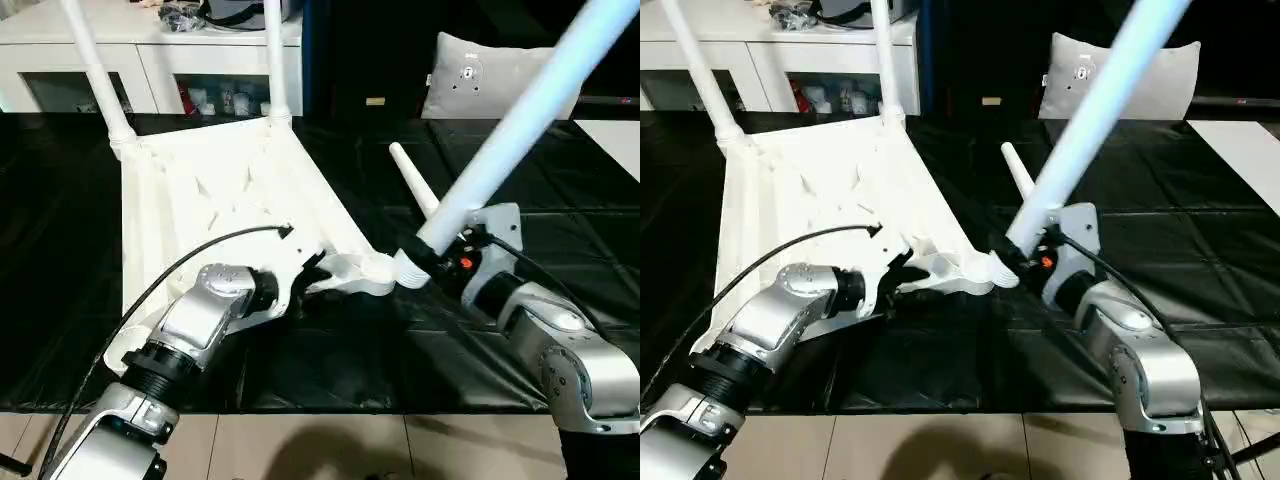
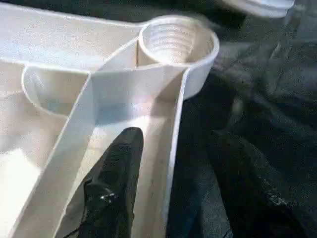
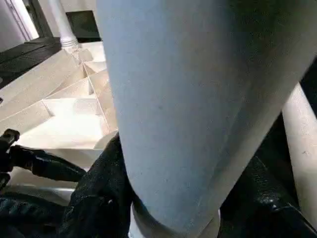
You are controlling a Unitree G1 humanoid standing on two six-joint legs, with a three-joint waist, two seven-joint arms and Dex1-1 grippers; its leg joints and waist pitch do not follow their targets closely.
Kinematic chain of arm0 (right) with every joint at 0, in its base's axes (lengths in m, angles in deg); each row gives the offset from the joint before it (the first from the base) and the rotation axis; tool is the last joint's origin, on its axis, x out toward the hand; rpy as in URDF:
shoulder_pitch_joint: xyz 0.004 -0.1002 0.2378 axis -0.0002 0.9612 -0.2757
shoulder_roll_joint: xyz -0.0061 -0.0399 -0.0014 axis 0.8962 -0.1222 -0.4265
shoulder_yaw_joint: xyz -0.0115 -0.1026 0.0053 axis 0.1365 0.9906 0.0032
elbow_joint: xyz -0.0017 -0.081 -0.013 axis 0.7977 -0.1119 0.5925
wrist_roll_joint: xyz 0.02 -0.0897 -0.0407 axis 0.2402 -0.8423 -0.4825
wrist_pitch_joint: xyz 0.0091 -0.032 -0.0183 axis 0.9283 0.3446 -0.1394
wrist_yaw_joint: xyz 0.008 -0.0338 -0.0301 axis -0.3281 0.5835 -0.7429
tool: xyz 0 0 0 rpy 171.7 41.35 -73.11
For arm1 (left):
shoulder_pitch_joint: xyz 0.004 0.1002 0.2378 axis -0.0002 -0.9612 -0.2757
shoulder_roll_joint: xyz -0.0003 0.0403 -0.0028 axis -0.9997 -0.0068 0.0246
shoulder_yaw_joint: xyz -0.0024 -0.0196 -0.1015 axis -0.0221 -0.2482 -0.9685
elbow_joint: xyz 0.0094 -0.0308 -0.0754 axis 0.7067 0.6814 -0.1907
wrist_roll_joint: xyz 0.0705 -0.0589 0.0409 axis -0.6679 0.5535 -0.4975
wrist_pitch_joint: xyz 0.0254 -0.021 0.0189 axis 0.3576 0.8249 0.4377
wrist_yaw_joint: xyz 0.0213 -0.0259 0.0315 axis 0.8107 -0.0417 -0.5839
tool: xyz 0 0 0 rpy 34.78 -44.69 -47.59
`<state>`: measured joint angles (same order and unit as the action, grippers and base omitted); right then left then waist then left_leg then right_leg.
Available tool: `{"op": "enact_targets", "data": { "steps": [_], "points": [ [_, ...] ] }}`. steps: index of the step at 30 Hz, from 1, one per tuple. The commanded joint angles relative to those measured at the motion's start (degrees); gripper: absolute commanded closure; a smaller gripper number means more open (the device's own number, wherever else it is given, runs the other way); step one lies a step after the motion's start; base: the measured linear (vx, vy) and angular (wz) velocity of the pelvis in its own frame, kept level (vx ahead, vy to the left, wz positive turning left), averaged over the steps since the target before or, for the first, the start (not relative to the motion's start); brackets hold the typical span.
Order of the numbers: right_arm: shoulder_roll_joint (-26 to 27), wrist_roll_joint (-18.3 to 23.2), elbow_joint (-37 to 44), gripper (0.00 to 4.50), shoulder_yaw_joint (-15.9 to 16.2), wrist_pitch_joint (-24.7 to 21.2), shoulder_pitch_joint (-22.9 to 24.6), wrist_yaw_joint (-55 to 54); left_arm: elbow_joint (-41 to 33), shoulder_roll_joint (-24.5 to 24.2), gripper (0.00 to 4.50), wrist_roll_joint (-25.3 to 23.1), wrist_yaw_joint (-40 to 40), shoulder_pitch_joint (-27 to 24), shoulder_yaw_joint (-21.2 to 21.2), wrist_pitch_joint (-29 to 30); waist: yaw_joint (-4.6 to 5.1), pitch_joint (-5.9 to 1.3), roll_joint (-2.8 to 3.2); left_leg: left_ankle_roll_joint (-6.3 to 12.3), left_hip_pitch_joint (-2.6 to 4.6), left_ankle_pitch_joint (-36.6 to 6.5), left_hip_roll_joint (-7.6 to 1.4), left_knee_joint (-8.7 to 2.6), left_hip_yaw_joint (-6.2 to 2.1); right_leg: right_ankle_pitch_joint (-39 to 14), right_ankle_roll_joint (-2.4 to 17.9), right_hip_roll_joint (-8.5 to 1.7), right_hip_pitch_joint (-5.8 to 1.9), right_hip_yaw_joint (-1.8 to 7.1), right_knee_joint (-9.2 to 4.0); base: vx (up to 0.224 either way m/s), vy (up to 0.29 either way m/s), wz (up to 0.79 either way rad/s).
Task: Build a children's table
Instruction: Insert table leg to table base
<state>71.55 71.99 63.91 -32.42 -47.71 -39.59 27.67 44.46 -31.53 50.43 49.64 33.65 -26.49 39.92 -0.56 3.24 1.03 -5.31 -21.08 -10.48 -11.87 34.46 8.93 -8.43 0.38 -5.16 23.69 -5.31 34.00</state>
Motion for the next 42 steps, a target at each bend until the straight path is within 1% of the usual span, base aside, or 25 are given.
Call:
{"op": "enact_targets", "data": {
  "steps": [1,2,3,4,5,8,10,13,14,16,19,20,21,22,24,25,28,29,32,35,37,39,40,41,42],
  "points": [
    [-0.4,0.4,0.1,2.61,-0.3,1.8,-0.1,0.3,0.3,-0.8,2.47,-1.0,1.1,1.0,1.0,-0.2,-0.18,-4.27,0.29,1.55,0.05,-13.9,-0.05,-3.96,0.36,-20.7,7.5,-1.86,-3.55,1.96,-4.87,0.0,0.0,0.0],
    [-0.3,0.3,0.1,2.61,-0.2,1.9,-0.1,0.3,0.4,-0.8,2.54,-1.0,1.3,1.0,1.0,-0.3,-0.12,-4.29,0.5,1.49,0.12,-14.2,-0.12,-3.96,0.36,-20.6,7.7,-1.9,-3.51,2.0,-4.88,0.0,0.0,0.0],
    [-0.2,0.3,0.1,2.61,-0.2,2.0,0.0,0.3,0.4,-0.8,2.54,-1.0,1.5,1.0,0.9,-0.3,-0.12,-4.21,0.44,1.51,0.11,-14.5,-0.09,-4.0,0.38,-20.7,7.9,-1.89,-3.53,1.97,-4.85,0.0,0.0,0.0],
    [-0.2,0.2,0.2,2.61,-0.2,2.0,0.1,0.4,0.4,-0.8,2.82,-1.1,1.6,1.0,0.9,-0.3,-0.11,-4.21,0.43,1.53,0.12,-14.7,-0.08,-3.99,0.4,-20.9,8.0,-1.91,-3.52,1.98,-4.91,0.0,0.0,0.0],
    [0.0,0.2,0.1,2.61,-0.2,2.0,0.2,0.3,0.6,-0.9,2.9,-1.2,1.9,1.1,1.0,-0.5,-0.09,-4.17,0.41,1.57,0.13,-14.9,-0.07,-3.99,0.4,-21.3,8.0,-1.9,-3.52,1.96,-4.95,0.0,0.0,0.0],
    [0.1,0.1,-0.1,2.61,-0.3,2.4,0.3,0.4,1.0,-1.1,2.96,-1.6,2.6,1.4,1.2,-0.9,-0.12,-4.09,0.1,1.64,0.12,-15.3,-0.02,-4.0,0.42,-23.2,7.3,-1.94,-3.46,1.93,-5.13,0.0,0.0,0.0],
    [-0.1,-0.2,-0.6,2.61,0.1,2.8,0.2,0.7,1.4,-1.1,3.31,-1.9,3.4,1.6,1.3,-1.1,-0.14,-4.09,0.21,1.6,0.12,-15.2,-0.01,-4.0,0.37,-24.1,6.9,-2.0,-3.4,1.9,-5.2,0.0,0.0,0.0],
    [-0.2,-0.3,-1.0,2.61,0.5,3.1,0.0,0.9,1.6,-1.3,3.36,-2.3,4.1,1.5,1.5,-1.3,-0.17,-4.15,0.37,1.56,0.11,-15.1,-0.02,-4.01,0.33,-23.7,6.9,-2.0,-3.46,1.89,-5.17,0.0,0.0,0.0],
    [-0.2,-0.3,-1.0,2.61,0.5,3.1,0.0,0.9,1.6,-1.3,3.41,-2.3,4.1,1.5,1.5,-1.3,-0.11,-4.19,0.28,1.63,0.07,-14.8,-0.01,-4.0,0.35,-23.2,7.0,-1.99,-3.47,1.91,-5.12,0.0,0.0,0.0],
    [-0.2,-0.6,-1.3,2.61,0.9,3.3,-0.1,0.9,1.9,-1.2,3.71,-2.7,4.3,1.7,1.6,-1.3,-0.14,-4.29,0.24,1.71,-0.02,-14.0,-0.07,-3.96,0.36,-21.6,7.6,-2.01,-3.56,2.0,-4.93,0.0,0.0,0.0],
    [-0.4,-1.1,-1.7,2.61,1.5,3.7,-0.1,1.2,2.8,-1.0,3.75,-3.2,4.3,2.1,1.5,-1.7,-0.12,-4.2,0.31,1.72,0.05,-14.3,-0.11,-4.02,0.38,-20.9,8.3,-2.01,-3.56,1.98,-4.84,0.0,0.0,0.0],
    [-0.4,-1.1,-1.7,2.61,1.5,3.7,-0.1,1.2,2.8,-1.0,3.96,-3.2,4.3,2.1,1.5,-1.7,-0.13,-4.23,0.31,1.74,0.04,-14.3,-0.08,-3.99,0.41,-20.9,8.4,-2.03,-3.58,1.99,-4.86,0.0,0.0,0.0],
    [-0.5,-1.3,-1.8,2.61,1.8,3.9,-0.1,1.4,3.3,-1.2,3.96,-3.8,4.3,2.4,1.8,-2.0,-0.13,-4.22,0.28,1.73,0.04,-14.3,-0.09,-3.98,0.4,-20.9,8.4,-2.02,-3.59,2.0,-4.85,0.0,0.0,0.0],
    [-0.5,-1.4,-1.7,2.61,2.0,3.9,-0.1,1.4,3.6,-1.3,4.15,-4.2,4.3,2.5,2.0,-2.3,-0.12,-4.18,0.36,1.79,0.05,-14.6,-0.1,-4.03,0.37,-21.2,8.3,-2.0,-3.57,1.98,-4.93,0.0,0.0,0.0],
    [-0.6,-1.5,-1.6,2.61,2.1,3.9,-0.1,1.5,4.0,-1.5,4.17,-4.9,4.3,2.8,2.5,-2.8,-0.08,-4.12,0.45,1.63,0.11,-15.2,-0.13,-4.07,0.36,-21.8,8.0,-2.02,-3.5,1.99,-5.04,0.0,0.0,0.0],
    [-0.7,-1.5,-1.5,2.61,2.3,3.8,0.0,1.6,4.5,-1.9,4.4,-5.8,4.4,3.1,3.1,-3.6,-0.07,-4.14,0.37,1.53,0.1,-15.5,-0.11,-4.1,0.32,-22.4,7.8,-2.05,-3.53,1.99,-5.04,0.0,0.0,0.0],
    [-1.1,-1.6,-1.3,2.61,2.5,3.7,0.1,1.9,5.0,-2.7,4.5,-7.6,4.9,3.4,4.3,-4.7,0.02,-4.15,0.17,1.64,0.07,-15.3,-0.08,-4.08,0.35,-22.2,7.6,-2.0,-3.54,2.0,-5.07,0.0,0.0,0.0],
    [-1.3,-1.5,-1.4,2.61,2.6,3.6,0.0,2.1,5.0,-3.1,4.5,-8.1,5.3,3.4,4.6,-5.0,-0.02,-4.18,0.31,1.56,0.08,-15.1,-0.17,-4.13,0.28,-22.0,7.8,-2.06,-3.56,2.03,-4.93,0.0,0.0,0.0],
    [-1.8,-1.1,-1.5,2.61,2.8,3.0,-0.6,3.0,4.3,-3.8,4.5,-8.6,6.5,3.4,4.9,-5.4,0.1,-4.13,0.3,1.66,-0.03,-14.9,-0.15,-4.09,0.33,-21.8,8.0,-2.09,-3.63,2.05,-4.92,0.0,0.0,0.0],
    [-2.4,0.6,-0.9,2.61,3.3,0.8,-1.8,4.8,2.7,-4.7,4.5,-8.3,8.2,3.2,5.0,-5.4,0.16,-4.17,0.28,1.89,0.01,-15.0,-0.19,-4.09,0.26,-22.4,8.1,-2.09,-3.68,2.01,-4.9,0.0,0.0,0.0],
    [-3.2,1.6,-0.6,2.61,4.4,-1.2,-3.2,6.6,1.2,-6.0,4.5,-8.2,11.1,2.8,5.7,-7.0,0.26,-4.09,0.35,1.91,0.04,-15.3,-0.19,-4.09,0.3,-22.5,8.3,-2.04,-3.53,2.04,-4.97,0.0,0.0,0.0],
    [-3.6,2.2,-0.7,2.61,5.2,-2.2,-4.2,7.9,-0.6,-7.6,4.5,-7.4,15.7,1.6,6.9,-10.6,0.19,-4.12,0.38,1.81,0.05,-15.3,-0.21,-4.09,0.22,-22.5,8.4,-2.15,-3.56,2.05,-4.92,0.0,0.0,0.0],
    [-3.5,2.7,-1.1,2.61,5.6,-3.0,-4.9,8.6,-1.8,-8.7,4.5,-6.6,18.3,0.7,7.5,-10.8,0.25,-4.1,0.49,1.78,0.09,-15.3,-0.32,-4.18,0.29,-22.2,8.5,-2.15,-3.46,2.16,-4.87,0.0,0.0,0.0],
    [-3.6,2.9,-1.4,2.61,5.9,-3.5,-5.2,9.2,-2.1,-9.1,4.5,-6.6,18.9,0.4,7.7,-10.3,0.01,-4.17,0.24,1.63,0.34,-15.0,-0.48,-4.15,0.3,-21.7,9.0,-2.25,-3.33,2.25,-4.58,0.0,0.0,0.0],
    [-3.7,3.0,-1.6,2.61,6.2,-3.8,-5.4,9.6,-2.2,-9.3,4.5,-6.6,19.1,0.2,7.7,-10.0,-0.07,-4.17,0.44,1.47,0.39,-14.6,-0.55,-4.17,0.34,-20.8,9.4,-2.19,-3.28,2.34,-4.49,0.0,0.0,0.0]
  ]
}}
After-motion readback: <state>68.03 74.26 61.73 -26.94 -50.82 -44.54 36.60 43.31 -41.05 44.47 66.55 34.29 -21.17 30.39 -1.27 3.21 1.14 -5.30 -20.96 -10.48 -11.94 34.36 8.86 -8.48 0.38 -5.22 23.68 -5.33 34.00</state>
